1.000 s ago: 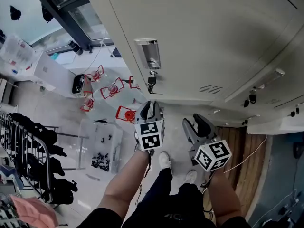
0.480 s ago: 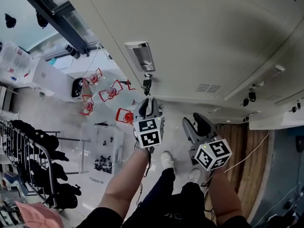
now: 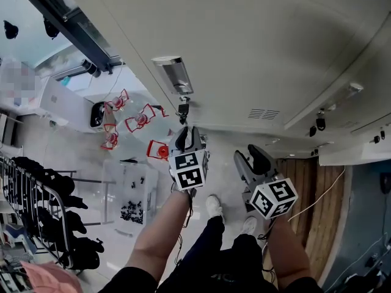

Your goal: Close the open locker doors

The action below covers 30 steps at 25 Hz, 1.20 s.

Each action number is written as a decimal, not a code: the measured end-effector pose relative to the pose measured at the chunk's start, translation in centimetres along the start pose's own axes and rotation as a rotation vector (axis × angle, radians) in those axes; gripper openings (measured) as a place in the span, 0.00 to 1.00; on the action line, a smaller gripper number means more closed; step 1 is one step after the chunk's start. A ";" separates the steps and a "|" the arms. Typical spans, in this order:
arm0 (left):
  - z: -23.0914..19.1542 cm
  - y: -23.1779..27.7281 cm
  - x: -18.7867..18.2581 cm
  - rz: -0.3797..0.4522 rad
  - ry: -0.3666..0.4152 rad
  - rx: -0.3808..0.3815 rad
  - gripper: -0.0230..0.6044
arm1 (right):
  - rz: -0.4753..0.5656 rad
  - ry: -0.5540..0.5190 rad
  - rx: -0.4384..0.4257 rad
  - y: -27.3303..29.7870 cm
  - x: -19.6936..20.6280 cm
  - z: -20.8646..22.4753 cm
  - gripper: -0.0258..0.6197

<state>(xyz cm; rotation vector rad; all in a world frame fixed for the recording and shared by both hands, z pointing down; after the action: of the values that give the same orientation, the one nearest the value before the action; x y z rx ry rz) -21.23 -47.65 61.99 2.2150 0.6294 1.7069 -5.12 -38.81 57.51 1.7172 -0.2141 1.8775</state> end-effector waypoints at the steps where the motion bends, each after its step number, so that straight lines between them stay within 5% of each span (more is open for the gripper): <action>1: 0.0 0.0 0.0 0.000 -0.002 0.000 0.17 | 0.001 0.001 0.000 0.0 0.0 0.1 0.31; 11: 1.5 -2.8 1.2 -0.006 -0.002 0.010 0.17 | 0.031 -0.014 -0.017 -2.3 -1.0 0.6 0.31; 20: 7.8 -11.3 2.3 0.044 -0.027 0.069 0.07 | 0.082 -0.071 -0.090 -9.8 -3.5 0.8 0.31; 23: 10.7 -14.9 2.8 0.074 -0.055 0.118 0.04 | 0.115 -0.101 -0.119 -13.2 -4.8 0.9 0.23; 26: 13.5 -18.5 2.6 0.120 -0.055 0.144 0.04 | 0.145 -0.135 -0.151 -16.4 -6.2 1.1 0.04; 30: 16.3 -23.4 2.1 0.175 -0.054 0.145 0.04 | 0.174 -0.174 -0.193 -19.9 -7.4 0.8 0.04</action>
<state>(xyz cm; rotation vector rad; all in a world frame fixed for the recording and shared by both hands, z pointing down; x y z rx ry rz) -9.07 -25.50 48.49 2.4743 0.5786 1.7248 5.82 -25.16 45.36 1.7745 -0.6111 1.7601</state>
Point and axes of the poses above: the fingertips, and each gripper's own axes: y forward along the fingers, z to its right, x out of its underside, the point moved 1 cm from there along -y, backward along the fingers, and after that the axes turned 15 degrees about -y, right-handed, at the moved point
